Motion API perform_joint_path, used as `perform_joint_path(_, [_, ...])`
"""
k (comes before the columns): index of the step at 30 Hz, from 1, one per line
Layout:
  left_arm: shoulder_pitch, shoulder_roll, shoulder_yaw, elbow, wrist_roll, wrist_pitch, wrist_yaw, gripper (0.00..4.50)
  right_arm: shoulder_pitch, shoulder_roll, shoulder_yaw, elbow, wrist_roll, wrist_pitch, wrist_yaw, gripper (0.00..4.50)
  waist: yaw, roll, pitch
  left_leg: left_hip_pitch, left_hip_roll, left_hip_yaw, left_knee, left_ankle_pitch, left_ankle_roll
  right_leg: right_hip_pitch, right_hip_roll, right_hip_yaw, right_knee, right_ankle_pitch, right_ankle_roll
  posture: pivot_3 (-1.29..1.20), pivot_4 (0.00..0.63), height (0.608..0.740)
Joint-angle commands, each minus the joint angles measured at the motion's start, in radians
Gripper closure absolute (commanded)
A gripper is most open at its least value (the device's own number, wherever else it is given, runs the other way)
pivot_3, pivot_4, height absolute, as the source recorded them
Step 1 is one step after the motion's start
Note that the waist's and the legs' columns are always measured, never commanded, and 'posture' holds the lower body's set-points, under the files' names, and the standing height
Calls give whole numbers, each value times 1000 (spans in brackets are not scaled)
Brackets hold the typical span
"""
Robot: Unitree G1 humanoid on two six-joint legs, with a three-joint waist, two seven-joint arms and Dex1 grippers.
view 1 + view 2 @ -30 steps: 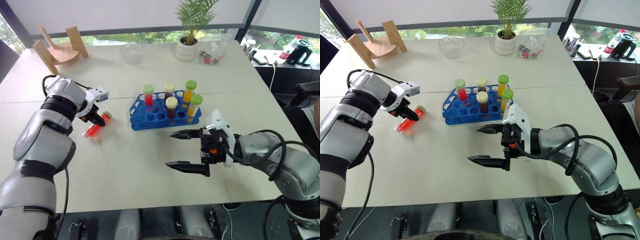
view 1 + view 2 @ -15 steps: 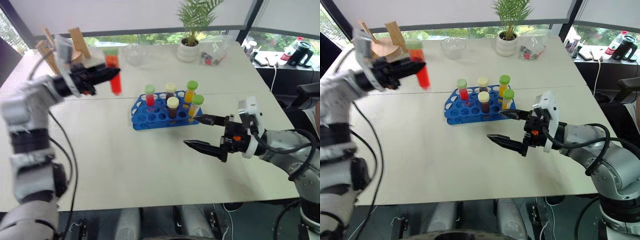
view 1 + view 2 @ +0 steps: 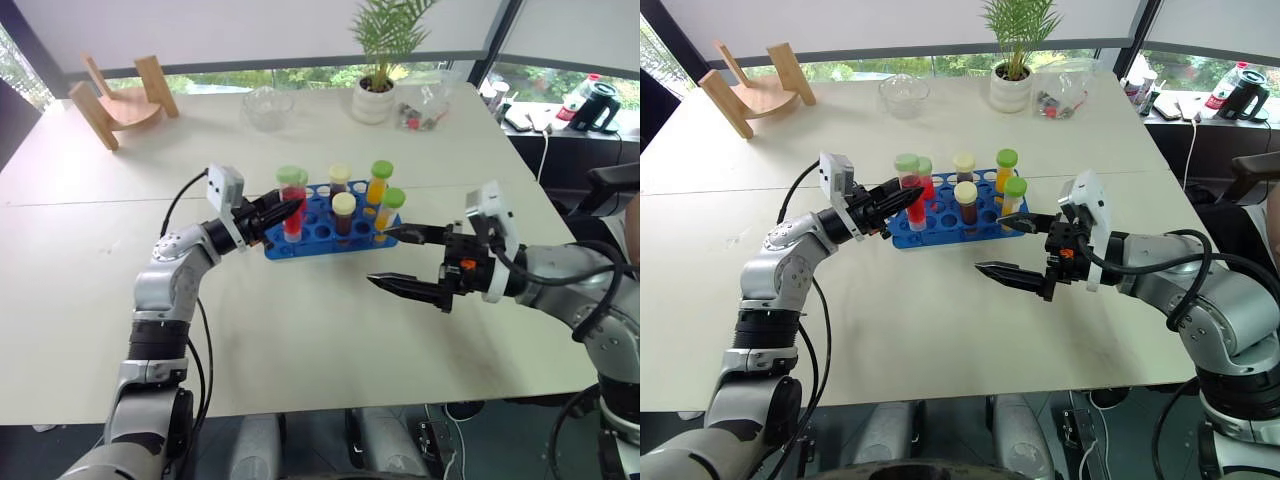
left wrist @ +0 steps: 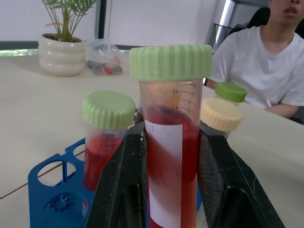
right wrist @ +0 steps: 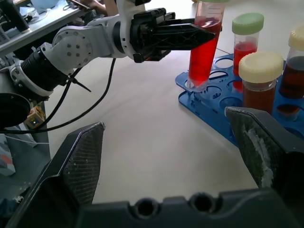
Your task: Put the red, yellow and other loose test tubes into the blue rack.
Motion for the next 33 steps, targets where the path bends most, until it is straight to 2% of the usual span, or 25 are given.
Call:
perform_joint_path(1, [-17,-6,-26,23,16,-67,-8,3654,-18,-10,-12,-3,3,-3,2,0,0,0,0,0,0,0,0,0,0,0,0,0,0,0,0,0,150,740])
perform_joint_path(10, [-56,-27,-69,128,56,-179,1,3654,-5,-1,-13,-21,13,10,-28,0,-1,0,0,0,0,0,0,0,0,0,0,0,-1,0,0,0,150,740])
perform_joint_path(19, [-48,-8,-85,138,77,-218,-4,3654,11,8,-24,-41,32,23,-61,0,-1,0,0,0,0,0,0,0,0,0,0,0,-1,0,0,0,150,740])
perform_joint_path(26, [-20,-5,-85,107,65,-225,-5,127,3,9,-13,-29,31,15,-63,0,-1,0,0,0,0,0,0,0,1,0,0,0,-1,0,0,0,150,740])
perform_joint_path(30, [-10,17,-65,64,49,-172,29,54,10,6,-10,-25,26,12,-55,0,-1,0,0,0,0,0,0,0,1,0,0,0,-1,0,0,0,150,740])
perform_joint_path(33, [45,116,-32,-96,-26,-10,12,54,55,-15,-20,-37,31,19,-35,0,-5,0,0,0,0,0,-1,-1,1,0,0,0,-2,0,0,0,150,740])
